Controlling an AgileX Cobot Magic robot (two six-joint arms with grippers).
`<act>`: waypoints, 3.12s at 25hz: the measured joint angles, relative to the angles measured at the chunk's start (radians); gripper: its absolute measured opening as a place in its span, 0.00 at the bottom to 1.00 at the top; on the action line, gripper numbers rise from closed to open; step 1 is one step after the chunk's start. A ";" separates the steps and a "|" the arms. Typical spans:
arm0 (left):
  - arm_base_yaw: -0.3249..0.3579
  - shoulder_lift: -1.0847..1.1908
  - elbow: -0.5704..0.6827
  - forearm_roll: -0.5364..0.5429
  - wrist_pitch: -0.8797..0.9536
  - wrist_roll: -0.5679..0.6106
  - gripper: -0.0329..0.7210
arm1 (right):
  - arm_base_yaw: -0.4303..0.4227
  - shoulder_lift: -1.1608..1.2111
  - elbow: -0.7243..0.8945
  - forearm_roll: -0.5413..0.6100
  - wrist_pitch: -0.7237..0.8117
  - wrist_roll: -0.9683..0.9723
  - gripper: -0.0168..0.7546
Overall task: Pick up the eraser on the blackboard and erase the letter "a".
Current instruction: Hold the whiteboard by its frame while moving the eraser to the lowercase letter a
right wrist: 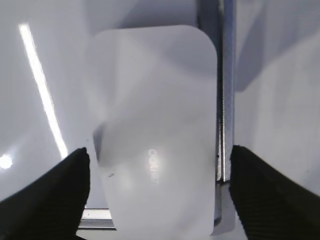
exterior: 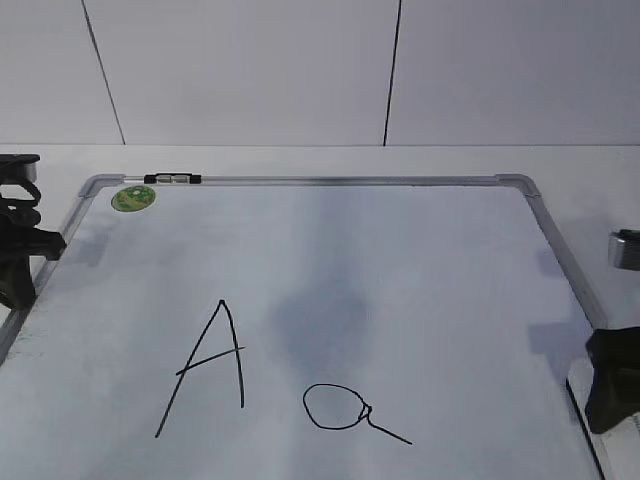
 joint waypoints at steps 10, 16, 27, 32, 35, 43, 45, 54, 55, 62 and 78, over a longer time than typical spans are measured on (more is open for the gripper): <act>0.000 0.000 0.000 0.000 0.000 0.000 0.07 | 0.004 0.038 0.014 0.002 -0.039 0.000 0.89; 0.000 0.000 0.000 0.000 0.000 0.000 0.07 | 0.004 0.052 0.030 0.005 -0.050 -0.001 0.89; 0.000 0.000 0.000 0.000 0.000 0.000 0.07 | 0.004 0.052 0.030 0.007 -0.050 0.001 0.82; 0.000 0.000 0.000 0.000 0.000 0.000 0.07 | 0.006 0.052 0.030 0.002 -0.050 0.002 0.75; 0.000 0.000 0.000 0.000 0.000 0.000 0.07 | 0.006 0.052 0.030 0.002 -0.047 0.002 0.74; 0.000 0.000 0.000 -0.002 -0.002 0.000 0.07 | 0.006 0.056 0.016 0.002 0.001 0.002 0.73; 0.000 0.000 0.000 -0.002 -0.004 0.000 0.07 | 0.006 0.059 -0.004 0.000 0.035 0.002 0.73; 0.000 0.000 0.000 -0.004 -0.004 0.000 0.07 | 0.006 0.059 -0.208 -0.027 0.187 -0.001 0.73; 0.000 0.000 0.000 -0.004 -0.004 0.000 0.07 | 0.010 0.059 -0.227 -0.027 0.190 -0.001 0.73; 0.000 0.000 0.000 -0.004 -0.004 0.000 0.07 | 0.182 0.081 -0.309 -0.027 0.176 0.001 0.73; 0.000 0.000 0.000 -0.002 -0.005 0.000 0.07 | 0.425 0.394 -0.402 -0.022 0.121 0.045 0.73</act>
